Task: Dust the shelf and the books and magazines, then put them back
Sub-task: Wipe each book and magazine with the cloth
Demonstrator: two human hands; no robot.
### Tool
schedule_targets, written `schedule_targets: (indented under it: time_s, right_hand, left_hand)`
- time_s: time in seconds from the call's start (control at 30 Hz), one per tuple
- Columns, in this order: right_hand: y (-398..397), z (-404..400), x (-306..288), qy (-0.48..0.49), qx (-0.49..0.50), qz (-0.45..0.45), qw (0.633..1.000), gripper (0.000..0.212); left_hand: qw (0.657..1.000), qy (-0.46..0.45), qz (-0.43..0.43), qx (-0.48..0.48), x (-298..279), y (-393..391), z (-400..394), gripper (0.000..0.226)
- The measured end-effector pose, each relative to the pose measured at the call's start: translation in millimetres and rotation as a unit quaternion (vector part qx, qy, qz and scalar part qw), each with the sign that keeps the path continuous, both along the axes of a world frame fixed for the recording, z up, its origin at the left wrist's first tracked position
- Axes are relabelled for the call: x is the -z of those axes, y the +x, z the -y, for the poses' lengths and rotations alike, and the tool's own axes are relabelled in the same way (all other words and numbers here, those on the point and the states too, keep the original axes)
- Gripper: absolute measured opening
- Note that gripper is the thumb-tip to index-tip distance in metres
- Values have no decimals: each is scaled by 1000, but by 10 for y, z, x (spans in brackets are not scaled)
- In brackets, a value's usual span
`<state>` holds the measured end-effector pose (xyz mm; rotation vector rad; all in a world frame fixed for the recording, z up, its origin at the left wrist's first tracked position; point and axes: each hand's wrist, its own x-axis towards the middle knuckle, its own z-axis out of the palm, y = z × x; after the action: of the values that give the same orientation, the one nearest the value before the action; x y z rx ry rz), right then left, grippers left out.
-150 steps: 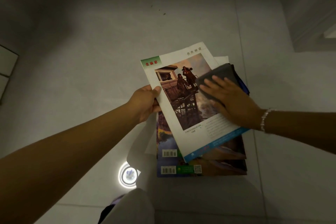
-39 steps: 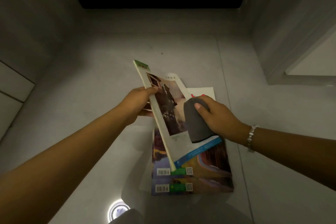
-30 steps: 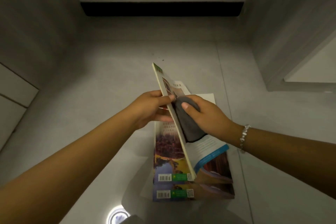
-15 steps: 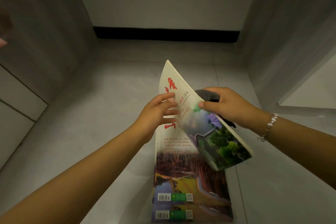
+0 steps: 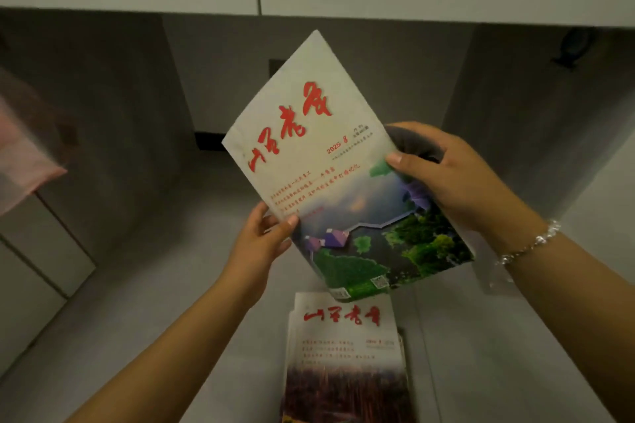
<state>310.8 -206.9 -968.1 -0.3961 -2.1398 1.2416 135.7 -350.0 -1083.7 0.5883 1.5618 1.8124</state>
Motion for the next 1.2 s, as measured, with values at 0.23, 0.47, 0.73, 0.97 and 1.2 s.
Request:
schedule_targets:
  time_s: [0.23,0.47,0.73,0.97,1.2]
  right_hand:
    - [-42,94,-621,88,46,-164,981,30]
    - [4,-9,-1238,124,85,-246,958,29]
    - [219,-102,-1958,153,109,-247,950,17]
    - [115,-295,-2424,58,120,-336,932,13]
    - [11,-675,-2819,-70,138,-331,931,8]
  left_hand:
    - [970,184,-145,-72,-964,-74,95,64]
    - [931,280,-203,-117,-1939,-81,-36,65]
    - [904,343,-220,-128,-3106,-35,-239,51]
    - [926,312,-207,-45,-4050,-106,-462,45]
    - [946,167,-272,49,-4131,-202,-516,36]
